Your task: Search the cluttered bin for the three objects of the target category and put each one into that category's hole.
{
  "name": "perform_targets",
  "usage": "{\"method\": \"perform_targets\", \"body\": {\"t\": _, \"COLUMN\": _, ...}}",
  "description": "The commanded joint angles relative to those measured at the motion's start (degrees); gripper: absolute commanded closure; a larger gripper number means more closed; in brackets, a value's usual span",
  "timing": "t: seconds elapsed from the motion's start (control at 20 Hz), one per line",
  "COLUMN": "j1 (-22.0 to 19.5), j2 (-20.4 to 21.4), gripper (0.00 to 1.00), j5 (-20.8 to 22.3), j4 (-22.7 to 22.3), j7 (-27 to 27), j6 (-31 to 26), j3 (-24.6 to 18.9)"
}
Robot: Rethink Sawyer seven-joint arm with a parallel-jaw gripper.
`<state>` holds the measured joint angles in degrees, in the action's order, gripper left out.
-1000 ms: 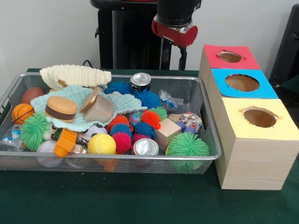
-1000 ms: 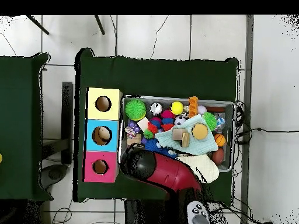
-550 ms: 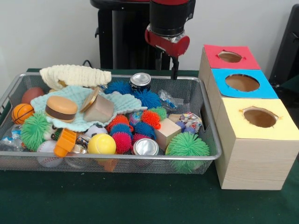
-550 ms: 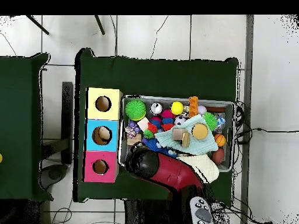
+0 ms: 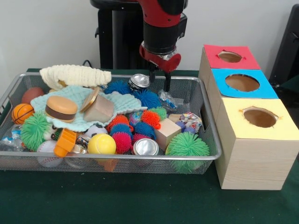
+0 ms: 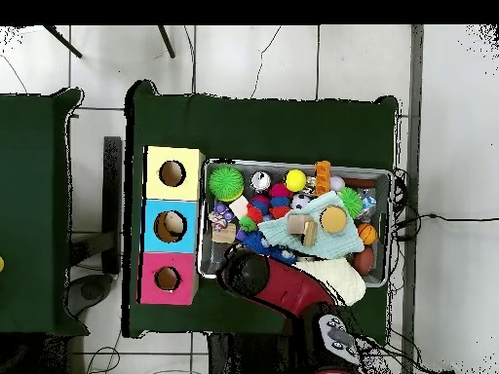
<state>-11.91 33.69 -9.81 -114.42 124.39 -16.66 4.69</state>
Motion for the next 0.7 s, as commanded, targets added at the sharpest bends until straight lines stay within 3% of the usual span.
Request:
{"method": "perform_targets", "body": {"t": 0.05, "j1": -1.62, "j2": -2.60, "gripper": 1.00, "j5": 1.82, "j4": 4.13, "j7": 3.39, "j6": 2.86, "j3": -4.29}}
{"method": "perform_targets", "body": {"t": 0.2, "j1": -1.32, "j2": -2.31, "gripper": 1.00, "j5": 2.47, "j4": 0.49, "j7": 6.43, "j6": 10.78, "j3": -4.35}}
{"method": "perform_targets", "body": {"t": 0.55, "j1": -4.95, "j2": -2.87, "gripper": 1.00, "j5": 4.61, "j4": -0.50, "j7": 6.21, "j6": 15.65, "j3": -7.07}}
{"method": "perform_targets", "body": {"t": 0.7, "j1": -4.44, "j2": -1.37, "gripper": 1.00, "j5": 4.10, "j4": -1.22, "j7": 6.34, "j6": 13.80, "j3": -6.61}}
